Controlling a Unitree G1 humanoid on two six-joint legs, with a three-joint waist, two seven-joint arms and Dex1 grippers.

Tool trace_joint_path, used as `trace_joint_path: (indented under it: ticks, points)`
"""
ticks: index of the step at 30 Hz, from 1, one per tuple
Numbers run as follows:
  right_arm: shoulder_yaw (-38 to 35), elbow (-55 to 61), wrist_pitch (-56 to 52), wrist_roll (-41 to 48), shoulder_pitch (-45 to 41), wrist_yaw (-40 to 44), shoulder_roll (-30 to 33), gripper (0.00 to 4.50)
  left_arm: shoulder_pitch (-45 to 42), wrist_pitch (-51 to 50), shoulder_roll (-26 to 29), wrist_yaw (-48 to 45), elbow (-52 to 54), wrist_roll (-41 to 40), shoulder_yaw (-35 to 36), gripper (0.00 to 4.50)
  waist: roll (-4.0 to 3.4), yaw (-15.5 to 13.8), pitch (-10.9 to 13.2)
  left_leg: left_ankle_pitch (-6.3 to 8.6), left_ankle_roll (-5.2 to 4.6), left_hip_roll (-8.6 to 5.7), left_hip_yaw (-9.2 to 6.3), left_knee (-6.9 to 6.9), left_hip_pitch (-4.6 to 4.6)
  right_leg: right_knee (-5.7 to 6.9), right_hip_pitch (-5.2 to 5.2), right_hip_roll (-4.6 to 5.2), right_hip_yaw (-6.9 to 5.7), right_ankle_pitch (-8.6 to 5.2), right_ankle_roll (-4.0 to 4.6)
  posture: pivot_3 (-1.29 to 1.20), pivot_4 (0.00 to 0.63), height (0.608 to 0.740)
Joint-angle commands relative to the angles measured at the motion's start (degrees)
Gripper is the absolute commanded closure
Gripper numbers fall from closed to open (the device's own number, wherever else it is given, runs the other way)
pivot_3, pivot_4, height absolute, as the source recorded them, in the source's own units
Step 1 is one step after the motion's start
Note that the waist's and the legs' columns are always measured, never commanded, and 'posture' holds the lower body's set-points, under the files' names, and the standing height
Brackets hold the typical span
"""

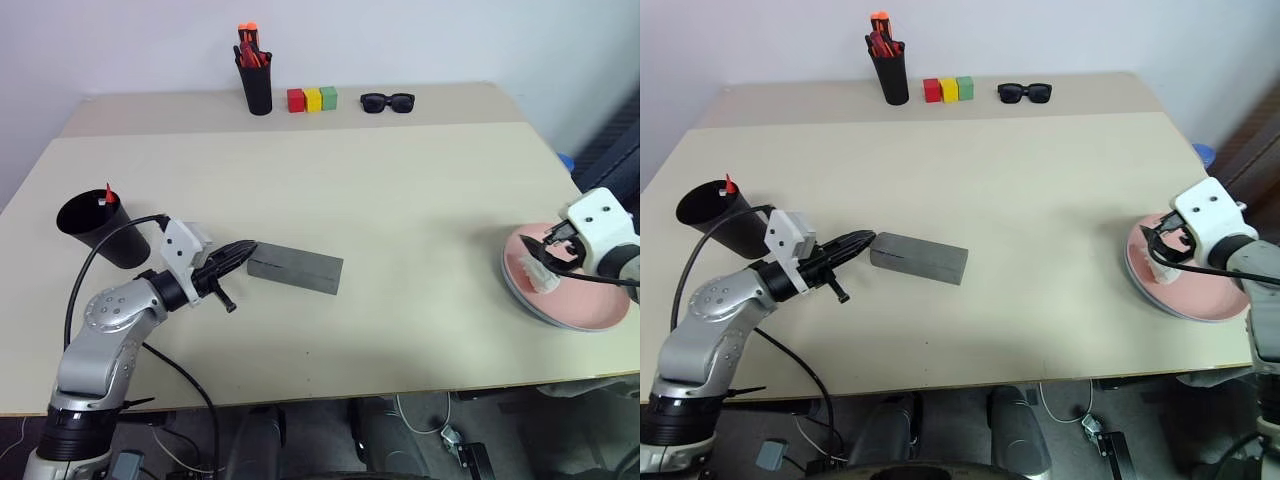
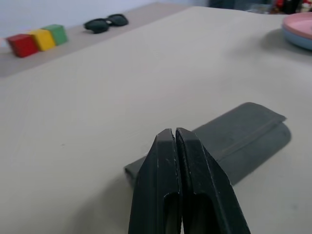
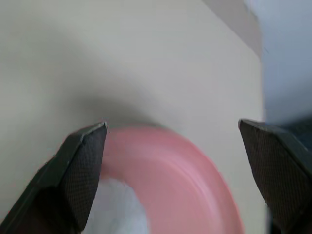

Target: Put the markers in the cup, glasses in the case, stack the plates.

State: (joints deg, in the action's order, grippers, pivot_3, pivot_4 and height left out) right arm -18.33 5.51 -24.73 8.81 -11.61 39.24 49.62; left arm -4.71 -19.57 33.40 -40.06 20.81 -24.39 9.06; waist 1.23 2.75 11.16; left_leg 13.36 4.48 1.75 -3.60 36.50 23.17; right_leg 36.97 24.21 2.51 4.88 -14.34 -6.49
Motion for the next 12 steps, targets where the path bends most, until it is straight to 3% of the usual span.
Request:
trace_joint_path:
  ticks: [1, 12]
  points:
    - [0.09, 4.14, -0.12, 7.77, -2.61, 5.37, -1.96, 0.1, 2.69, -0.76, 0.75, 2.05, 5.83, -1.31, 4.28, 4.5, -0.01, -0.11, 0.0, 0.0, 0.0, 0.0, 0.0, 0.0, 0.0, 0.0, 0.0, 0.0, 0.0, 0.0, -0.01, 0.0, 0.15, 0.74]
    - [8.2, 0.2, 0.87, 12.16, -8.38, 11.98, -5.85, 0.1, 11.32, -3.51, 2.75, 4.56, 11.79, -1.36, 9.4, 4.5, 0.0, -0.19, 0.01, 0.0, 0.0, -0.01, 0.0, 0.02, 0.01, -0.03, -0.01, 0.02, 0.0, -0.02, 0.04, 0.0, 0.15, 0.74]
